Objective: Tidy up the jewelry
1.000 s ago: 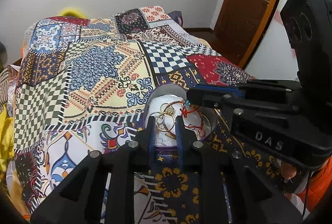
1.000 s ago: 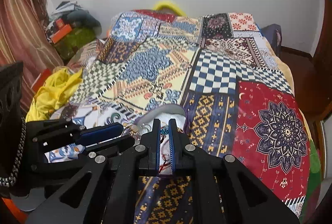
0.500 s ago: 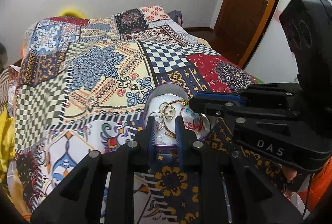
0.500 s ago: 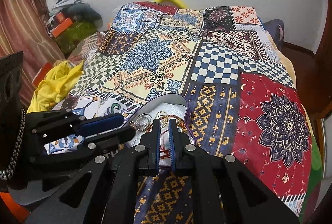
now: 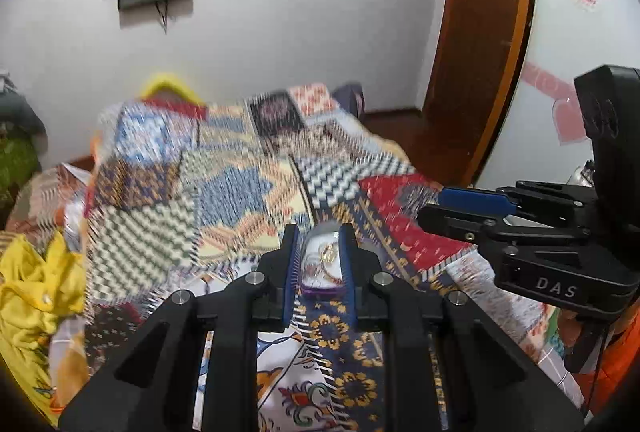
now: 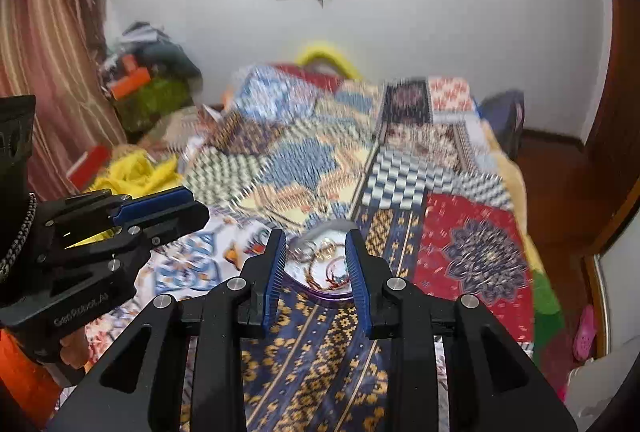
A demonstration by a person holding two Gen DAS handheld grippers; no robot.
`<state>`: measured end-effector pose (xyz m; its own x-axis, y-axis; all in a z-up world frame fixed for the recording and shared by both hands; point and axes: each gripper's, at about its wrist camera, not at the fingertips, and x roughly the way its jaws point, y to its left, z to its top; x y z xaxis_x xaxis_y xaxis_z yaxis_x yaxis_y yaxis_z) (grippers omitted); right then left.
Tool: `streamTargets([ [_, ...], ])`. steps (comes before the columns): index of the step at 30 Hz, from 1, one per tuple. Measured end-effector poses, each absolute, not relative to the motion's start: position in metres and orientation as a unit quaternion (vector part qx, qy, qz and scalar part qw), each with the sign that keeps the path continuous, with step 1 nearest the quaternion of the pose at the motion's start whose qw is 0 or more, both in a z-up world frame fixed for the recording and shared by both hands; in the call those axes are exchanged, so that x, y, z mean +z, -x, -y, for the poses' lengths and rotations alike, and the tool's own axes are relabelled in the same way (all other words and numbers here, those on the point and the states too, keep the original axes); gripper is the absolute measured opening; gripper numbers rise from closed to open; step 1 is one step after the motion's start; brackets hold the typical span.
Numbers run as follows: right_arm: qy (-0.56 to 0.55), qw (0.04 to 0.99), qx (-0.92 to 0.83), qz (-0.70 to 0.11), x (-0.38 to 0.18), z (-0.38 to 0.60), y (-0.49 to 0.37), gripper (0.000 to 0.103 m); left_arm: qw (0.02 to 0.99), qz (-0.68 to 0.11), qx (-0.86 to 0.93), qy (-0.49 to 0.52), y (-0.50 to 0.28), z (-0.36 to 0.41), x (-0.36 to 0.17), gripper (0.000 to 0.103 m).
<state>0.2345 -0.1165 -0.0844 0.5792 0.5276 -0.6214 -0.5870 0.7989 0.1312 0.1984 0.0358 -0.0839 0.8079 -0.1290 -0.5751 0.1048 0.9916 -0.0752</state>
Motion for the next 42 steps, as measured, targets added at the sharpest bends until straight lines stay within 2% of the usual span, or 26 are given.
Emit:
streamTargets([
  [3,0.043,0.904,0.31,-0.291,-0.056,0.126,-0.207,0.028,0.962,-0.266,-0.059,0.018,-0.172,-0.031,-0.056,0.022],
  [5,0.035,0.916,0.308,-0.254,-0.035,0.136,-0.185,0.028,0.971,-0.234,-0.054,0.015,-0.151,-0.025,-0.035,0.031],
  [12,0.01,0.945,0.298,-0.133,0.019,0.167,-0.112,0.028,0.992,-0.119,-0.038,0.003,-0.073,-0.004,0.022,0.041],
  [13,0.01,0.948,0.295,-0.119,0.022,0.169,-0.105,0.031,0.994,-0.107,-0.036,0.001,-0.066,-0.002,0.026,0.043],
  [16,0.006,0.956,0.283,-0.076,0.031,0.175,-0.08,0.039,0.997,-0.075,-0.029,-0.005,-0.041,0.006,0.035,0.053],
  [19,0.004,0.961,0.27,-0.054,0.032,0.176,-0.064,0.04,0.998,-0.057,-0.018,-0.004,-0.025,0.009,0.037,0.065],
  [21,0.007,0.965,0.259,-0.046,0.03,0.173,-0.06,0.044,0.998,-0.053,-0.016,0.002,-0.018,0.009,0.037,0.074],
  [23,0.008,0.968,0.247,-0.038,0.027,0.171,-0.056,0.059,0.998,-0.055,-0.016,0.012,-0.014,0.007,0.035,0.089],
  [24,0.007,0.97,0.241,-0.034,0.026,0.169,-0.055,0.064,0.998,-0.053,-0.011,0.015,-0.012,0.007,0.033,0.092],
  [25,0.006,0.971,0.237,-0.032,0.026,0.169,-0.055,0.075,0.998,-0.052,-0.006,0.017,-0.01,0.006,0.032,0.095],
  [26,0.004,0.972,0.232,-0.029,0.026,0.168,-0.053,0.082,0.999,-0.051,0.0,0.018,-0.008,0.005,0.032,0.097],
  [32,0.002,0.978,0.21,-0.017,0.025,0.168,-0.046,0.097,0.998,-0.052,0.011,0.023,-0.001,0.002,0.03,0.101],
  [42,0.004,0.978,0.207,-0.03,0.019,0.178,-0.04,0.098,0.998,-0.05,0.02,0.015,0.004,0.005,0.027,0.101],
])
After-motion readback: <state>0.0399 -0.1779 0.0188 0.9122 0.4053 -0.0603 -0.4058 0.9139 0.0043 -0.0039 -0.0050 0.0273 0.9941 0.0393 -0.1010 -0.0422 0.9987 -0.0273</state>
